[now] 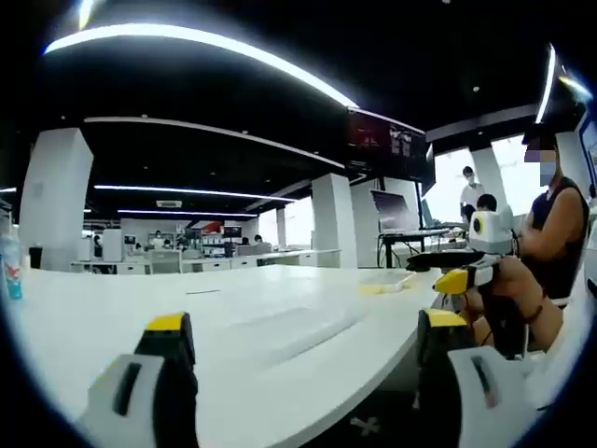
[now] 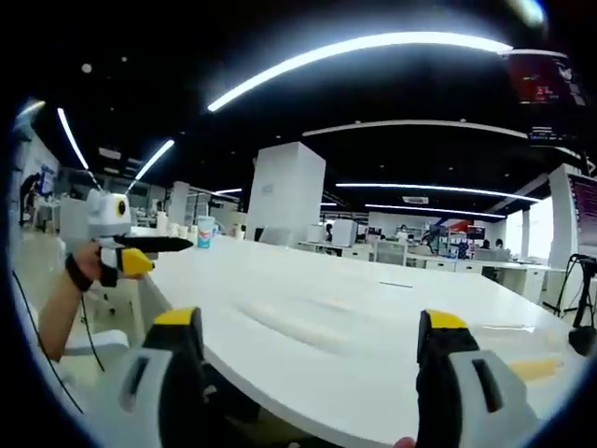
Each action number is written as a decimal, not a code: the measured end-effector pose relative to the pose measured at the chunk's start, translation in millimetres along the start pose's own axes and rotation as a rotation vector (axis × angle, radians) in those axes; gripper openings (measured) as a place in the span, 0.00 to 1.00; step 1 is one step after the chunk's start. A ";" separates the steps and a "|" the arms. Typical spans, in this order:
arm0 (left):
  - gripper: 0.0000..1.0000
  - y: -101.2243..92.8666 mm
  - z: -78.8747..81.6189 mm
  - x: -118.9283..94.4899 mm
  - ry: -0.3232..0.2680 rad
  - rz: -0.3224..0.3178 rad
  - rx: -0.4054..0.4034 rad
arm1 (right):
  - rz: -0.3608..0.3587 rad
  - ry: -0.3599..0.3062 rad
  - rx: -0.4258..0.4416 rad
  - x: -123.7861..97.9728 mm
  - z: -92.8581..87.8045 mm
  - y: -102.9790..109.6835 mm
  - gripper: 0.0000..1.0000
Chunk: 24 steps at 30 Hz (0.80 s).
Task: Snap each plastic latch of the storage box into its locked position after aligning the lid with the box until every specified latch is closed and the lid sits flush.
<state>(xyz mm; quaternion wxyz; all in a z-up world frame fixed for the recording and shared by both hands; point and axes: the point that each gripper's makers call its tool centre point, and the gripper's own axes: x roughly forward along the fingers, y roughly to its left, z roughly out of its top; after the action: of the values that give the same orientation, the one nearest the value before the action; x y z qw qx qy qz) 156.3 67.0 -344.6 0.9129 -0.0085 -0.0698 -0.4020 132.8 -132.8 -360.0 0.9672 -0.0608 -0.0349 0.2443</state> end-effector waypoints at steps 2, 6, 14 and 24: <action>0.98 1.1 0.7 -0.2 -0.003 0.003 0.000 | 0.001 0.000 -0.002 0.2 -0.2 0.8 0.95; 0.98 1.9 0.3 -0.4 -0.005 0.003 -0.004 | 0.007 0.005 -0.002 1.2 -1.7 1.5 0.95; 0.97 1.2 -5.2 -0.7 0.004 0.002 -0.010 | 0.019 0.004 -0.008 1.1 -1.4 5.4 0.93; 0.96 1.8 -5.5 -1.3 0.000 0.003 -0.008 | 0.019 -0.009 -0.007 0.0 1.2 6.3 0.92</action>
<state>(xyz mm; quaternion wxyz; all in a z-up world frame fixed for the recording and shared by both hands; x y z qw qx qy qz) 157.4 68.8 -350.1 0.9135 -0.0124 -0.0682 -0.4008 129.7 -127.2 -359.6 0.9644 -0.0634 -0.0394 0.2535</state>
